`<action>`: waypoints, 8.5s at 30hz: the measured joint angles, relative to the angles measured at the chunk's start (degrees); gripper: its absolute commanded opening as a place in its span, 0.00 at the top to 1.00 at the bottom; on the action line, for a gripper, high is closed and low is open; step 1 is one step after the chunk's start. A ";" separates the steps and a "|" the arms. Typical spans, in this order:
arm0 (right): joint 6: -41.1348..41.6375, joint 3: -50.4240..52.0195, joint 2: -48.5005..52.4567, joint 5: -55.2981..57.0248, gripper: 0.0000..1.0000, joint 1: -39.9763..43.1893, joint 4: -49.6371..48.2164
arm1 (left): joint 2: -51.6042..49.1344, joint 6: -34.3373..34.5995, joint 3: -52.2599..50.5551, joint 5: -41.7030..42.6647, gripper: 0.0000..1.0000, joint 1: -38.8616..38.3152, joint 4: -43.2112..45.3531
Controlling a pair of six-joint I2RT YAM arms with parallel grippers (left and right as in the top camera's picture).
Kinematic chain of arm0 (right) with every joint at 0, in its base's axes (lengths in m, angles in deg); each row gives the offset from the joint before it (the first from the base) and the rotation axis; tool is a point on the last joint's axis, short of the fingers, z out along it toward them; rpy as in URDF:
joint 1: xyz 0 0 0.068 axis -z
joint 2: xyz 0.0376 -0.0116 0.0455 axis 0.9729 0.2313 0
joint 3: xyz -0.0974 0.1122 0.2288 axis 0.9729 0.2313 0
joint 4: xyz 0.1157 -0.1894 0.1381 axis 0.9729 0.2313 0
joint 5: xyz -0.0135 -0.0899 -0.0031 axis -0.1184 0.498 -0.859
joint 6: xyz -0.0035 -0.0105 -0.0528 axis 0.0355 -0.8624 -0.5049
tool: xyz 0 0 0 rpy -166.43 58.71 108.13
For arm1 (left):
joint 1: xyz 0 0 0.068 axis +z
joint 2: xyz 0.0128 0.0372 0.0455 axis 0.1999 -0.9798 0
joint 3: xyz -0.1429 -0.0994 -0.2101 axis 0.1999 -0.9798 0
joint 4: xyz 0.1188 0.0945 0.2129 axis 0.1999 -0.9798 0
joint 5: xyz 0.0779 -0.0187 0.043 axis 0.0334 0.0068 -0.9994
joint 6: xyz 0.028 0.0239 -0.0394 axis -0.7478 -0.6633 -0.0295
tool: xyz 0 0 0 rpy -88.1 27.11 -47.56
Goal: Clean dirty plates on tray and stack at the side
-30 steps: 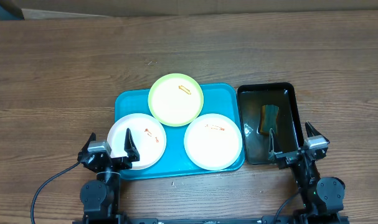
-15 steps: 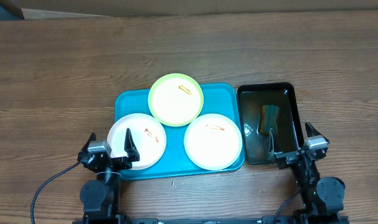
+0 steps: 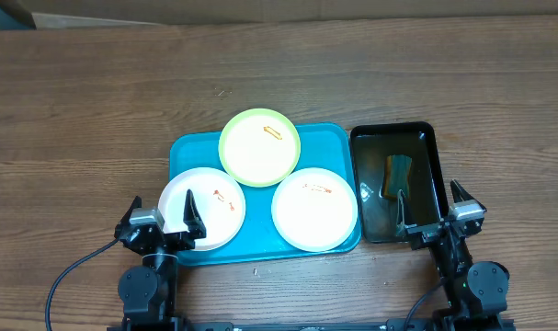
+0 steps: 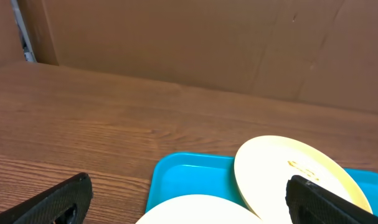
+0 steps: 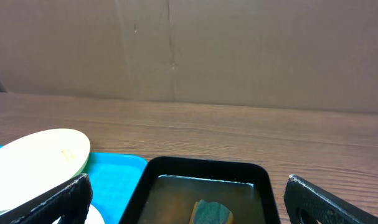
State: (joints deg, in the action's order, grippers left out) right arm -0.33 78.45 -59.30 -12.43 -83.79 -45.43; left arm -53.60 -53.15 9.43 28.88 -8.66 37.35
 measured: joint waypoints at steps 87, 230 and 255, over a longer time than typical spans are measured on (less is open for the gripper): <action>-0.04 0.00 -0.04 0.00 0.00 0.00 -0.02 | -46.10 3.28 61.90 13.68 0.00 0.00 -39.43; 16.31 -74.97 94.36 2.80 0.25 0.00 56.74 | -95.06 29.05 62.03 10.29 0.50 -41.79 -51.63; 16.33 -67.76 96.43 2.97 0.25 0.00 52.26 | -97.85 32.89 59.04 10.29 0.56 -41.90 -45.75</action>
State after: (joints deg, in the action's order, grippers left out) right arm 16.00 10.69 37.13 -9.46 -83.79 6.83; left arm -151.45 -20.25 68.47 39.17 -50.56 -8.39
